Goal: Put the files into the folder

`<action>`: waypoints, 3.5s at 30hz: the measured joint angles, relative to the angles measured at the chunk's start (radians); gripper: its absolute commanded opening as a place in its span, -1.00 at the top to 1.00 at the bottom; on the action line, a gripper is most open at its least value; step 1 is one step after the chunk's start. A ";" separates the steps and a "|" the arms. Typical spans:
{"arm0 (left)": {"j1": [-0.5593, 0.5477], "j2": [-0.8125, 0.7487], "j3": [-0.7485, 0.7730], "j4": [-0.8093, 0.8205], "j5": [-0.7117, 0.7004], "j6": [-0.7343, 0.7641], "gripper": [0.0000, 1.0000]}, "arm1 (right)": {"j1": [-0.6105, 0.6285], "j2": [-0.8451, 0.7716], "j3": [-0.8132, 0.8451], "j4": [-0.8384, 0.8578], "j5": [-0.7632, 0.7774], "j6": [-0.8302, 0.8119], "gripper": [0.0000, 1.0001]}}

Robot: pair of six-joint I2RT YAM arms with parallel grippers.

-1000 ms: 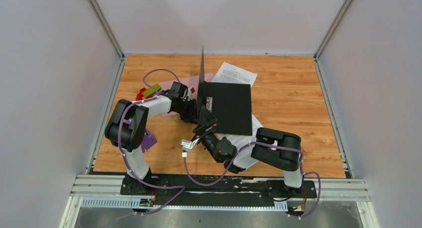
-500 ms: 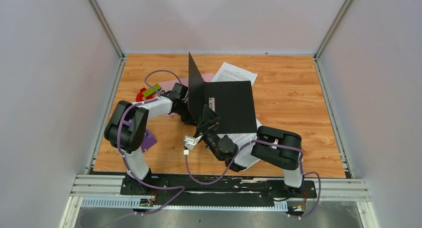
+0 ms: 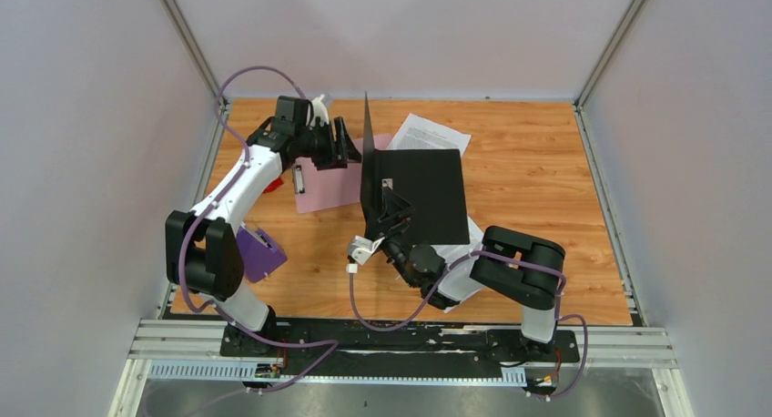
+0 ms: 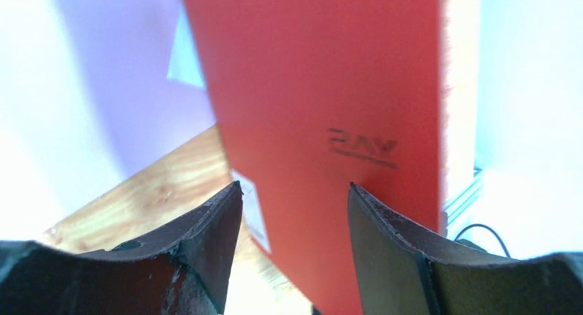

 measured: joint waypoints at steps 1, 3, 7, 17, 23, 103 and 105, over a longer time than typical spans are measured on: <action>0.003 -0.009 0.030 -0.003 0.010 0.000 -0.34 | -0.001 -0.002 0.000 -0.002 -0.005 0.008 -0.74; 0.005 -0.020 0.085 -0.011 0.032 0.000 -0.36 | -0.003 -0.004 0.000 -0.009 -0.014 0.025 -0.73; 0.005 -0.025 0.139 -0.011 0.063 0.000 -0.39 | -0.008 -0.008 0.000 -0.021 -0.027 0.055 -0.72; 0.005 -0.025 0.139 -0.021 0.108 0.003 -0.46 | -0.018 -0.008 0.000 -0.063 -0.048 0.085 -0.67; 0.005 -0.025 0.150 -0.029 0.120 0.008 -0.48 | -0.022 -0.008 0.002 -0.079 -0.052 0.095 -0.66; -0.059 -0.270 -0.065 -0.251 -0.281 0.097 1.00 | -0.486 0.072 0.704 -1.747 -0.784 1.691 0.36; -0.059 -0.272 -0.068 -0.249 -0.281 0.096 1.00 | -0.488 0.073 0.704 -1.746 -0.785 1.694 0.39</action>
